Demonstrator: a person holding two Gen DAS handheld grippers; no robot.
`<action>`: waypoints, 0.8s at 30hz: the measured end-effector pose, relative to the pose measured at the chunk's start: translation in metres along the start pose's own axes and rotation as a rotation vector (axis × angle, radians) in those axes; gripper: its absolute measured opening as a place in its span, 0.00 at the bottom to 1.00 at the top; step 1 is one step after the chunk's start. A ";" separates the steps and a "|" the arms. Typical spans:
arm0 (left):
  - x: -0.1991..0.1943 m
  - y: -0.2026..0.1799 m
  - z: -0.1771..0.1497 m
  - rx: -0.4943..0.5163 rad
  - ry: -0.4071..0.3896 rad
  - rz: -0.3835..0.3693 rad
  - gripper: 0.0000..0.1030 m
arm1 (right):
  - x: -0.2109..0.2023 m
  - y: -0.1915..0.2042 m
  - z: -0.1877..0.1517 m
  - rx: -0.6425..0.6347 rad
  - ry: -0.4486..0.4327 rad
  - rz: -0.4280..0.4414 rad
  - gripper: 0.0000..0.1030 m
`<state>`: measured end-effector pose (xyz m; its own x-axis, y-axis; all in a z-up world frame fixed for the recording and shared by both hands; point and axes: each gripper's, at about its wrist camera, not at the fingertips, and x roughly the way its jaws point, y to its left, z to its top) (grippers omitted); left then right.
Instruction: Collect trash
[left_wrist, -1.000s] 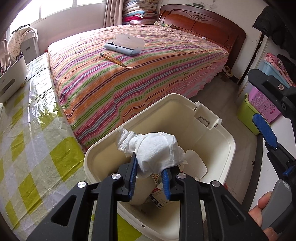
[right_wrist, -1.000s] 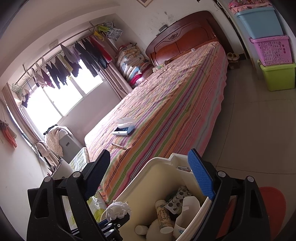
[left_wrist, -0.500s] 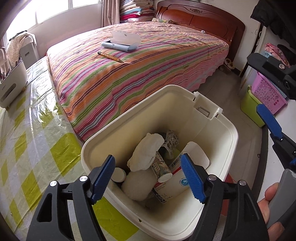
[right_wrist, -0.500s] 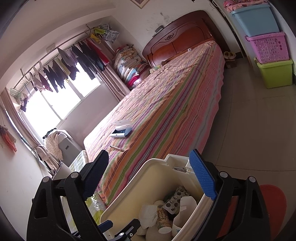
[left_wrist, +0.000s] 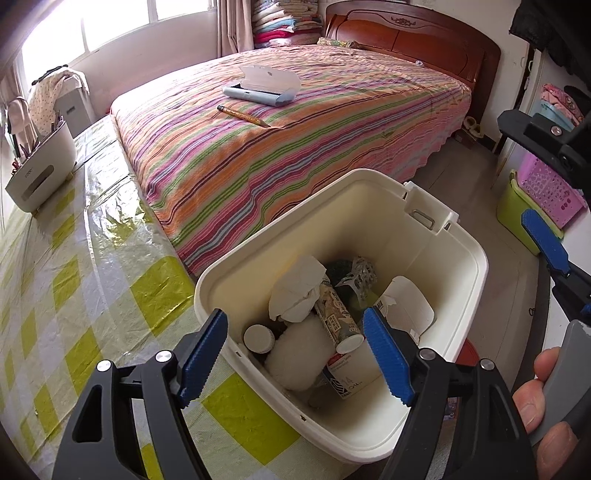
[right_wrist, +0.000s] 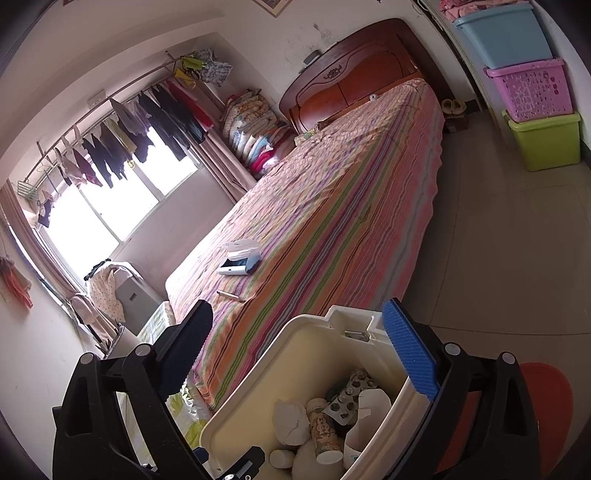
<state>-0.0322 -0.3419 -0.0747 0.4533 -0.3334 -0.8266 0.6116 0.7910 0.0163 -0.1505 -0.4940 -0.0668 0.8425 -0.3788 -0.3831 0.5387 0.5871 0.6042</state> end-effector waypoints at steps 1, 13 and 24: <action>-0.002 0.003 -0.001 -0.013 -0.001 0.011 0.72 | 0.001 0.001 -0.001 -0.003 0.008 -0.006 0.91; -0.055 0.057 -0.046 -0.225 -0.071 0.183 0.72 | -0.026 0.041 -0.026 -0.191 0.060 -0.037 0.93; -0.132 0.067 -0.094 -0.277 -0.193 0.348 0.72 | -0.072 0.082 -0.068 -0.418 0.136 -0.011 0.93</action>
<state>-0.1117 -0.1964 -0.0176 0.7284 -0.0930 -0.6788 0.2184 0.9706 0.1014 -0.1672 -0.3700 -0.0373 0.8146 -0.3051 -0.4932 0.4790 0.8334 0.2755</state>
